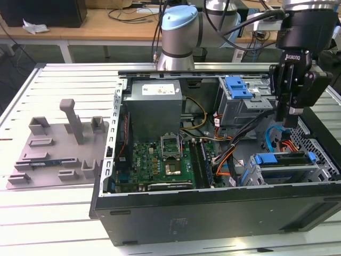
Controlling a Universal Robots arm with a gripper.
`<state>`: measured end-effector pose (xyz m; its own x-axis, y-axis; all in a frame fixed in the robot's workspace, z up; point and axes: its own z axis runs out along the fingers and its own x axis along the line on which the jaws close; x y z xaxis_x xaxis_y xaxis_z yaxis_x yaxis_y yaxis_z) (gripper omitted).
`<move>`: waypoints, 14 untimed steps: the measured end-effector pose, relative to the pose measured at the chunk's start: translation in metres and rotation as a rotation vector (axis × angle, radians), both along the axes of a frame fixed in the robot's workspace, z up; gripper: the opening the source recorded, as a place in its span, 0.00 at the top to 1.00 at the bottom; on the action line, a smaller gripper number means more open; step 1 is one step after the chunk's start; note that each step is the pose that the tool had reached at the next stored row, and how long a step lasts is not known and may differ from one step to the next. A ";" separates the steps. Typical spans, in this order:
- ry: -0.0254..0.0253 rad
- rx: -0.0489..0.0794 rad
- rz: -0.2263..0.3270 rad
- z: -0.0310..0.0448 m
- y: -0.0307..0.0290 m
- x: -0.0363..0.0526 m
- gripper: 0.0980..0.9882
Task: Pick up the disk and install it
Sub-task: 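Insert the second disk wire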
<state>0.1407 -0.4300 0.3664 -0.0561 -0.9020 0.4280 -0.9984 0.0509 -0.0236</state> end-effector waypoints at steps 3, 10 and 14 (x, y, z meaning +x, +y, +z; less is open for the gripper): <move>0.0000 0.000 0.000 0.0003 -0.0053 0.0001 0.70; 0.0000 0.003 -0.002 0.0002 -0.0108 0.0024 0.70; 0.0000 0.029 -0.002 0.0002 -0.0174 0.0042 0.70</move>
